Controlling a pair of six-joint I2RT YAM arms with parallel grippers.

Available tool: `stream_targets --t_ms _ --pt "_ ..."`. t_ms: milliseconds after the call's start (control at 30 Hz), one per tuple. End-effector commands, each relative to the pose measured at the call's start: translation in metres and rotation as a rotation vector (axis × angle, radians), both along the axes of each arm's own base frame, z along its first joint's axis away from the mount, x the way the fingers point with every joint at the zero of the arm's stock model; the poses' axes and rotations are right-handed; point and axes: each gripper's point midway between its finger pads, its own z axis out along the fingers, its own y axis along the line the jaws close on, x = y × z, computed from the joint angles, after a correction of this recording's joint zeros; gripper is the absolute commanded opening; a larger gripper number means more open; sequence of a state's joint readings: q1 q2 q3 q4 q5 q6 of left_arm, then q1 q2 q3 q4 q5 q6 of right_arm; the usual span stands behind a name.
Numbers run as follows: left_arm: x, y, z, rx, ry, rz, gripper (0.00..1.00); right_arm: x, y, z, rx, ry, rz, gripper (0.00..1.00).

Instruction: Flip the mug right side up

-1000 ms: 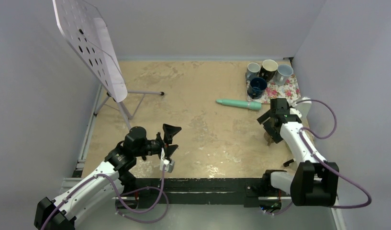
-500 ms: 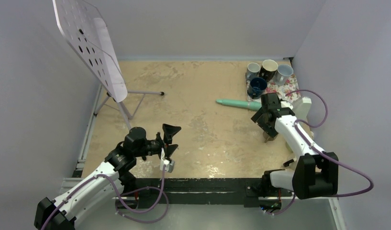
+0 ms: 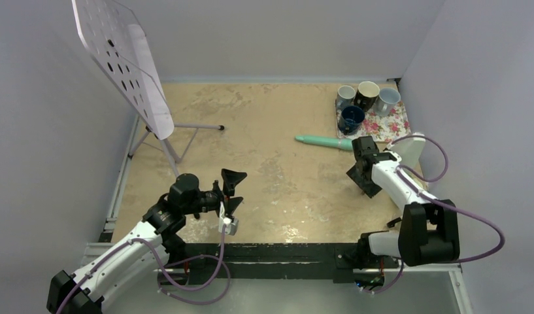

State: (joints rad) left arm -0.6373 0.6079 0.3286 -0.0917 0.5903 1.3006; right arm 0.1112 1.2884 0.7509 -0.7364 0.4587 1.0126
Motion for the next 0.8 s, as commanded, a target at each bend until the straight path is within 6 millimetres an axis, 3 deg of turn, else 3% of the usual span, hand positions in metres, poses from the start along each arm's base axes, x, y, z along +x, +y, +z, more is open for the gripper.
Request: stream_targets --t_ms 0,400,767 --pt "-0.002 -0.001 0.002 -0.018 0.007 -0.006 1.00 0.019 -0.007 0.002 -0.047 -0.066 -0.022 0.67" --pt "-0.001 -0.001 0.003 -0.015 0.002 -0.002 1.00 0.011 -0.018 -0.014 -0.095 -0.044 -0.109 0.50" --pt "-0.001 -0.001 0.006 -0.040 0.042 0.022 1.00 0.025 -0.010 -0.014 -0.072 -0.058 -0.012 0.17"
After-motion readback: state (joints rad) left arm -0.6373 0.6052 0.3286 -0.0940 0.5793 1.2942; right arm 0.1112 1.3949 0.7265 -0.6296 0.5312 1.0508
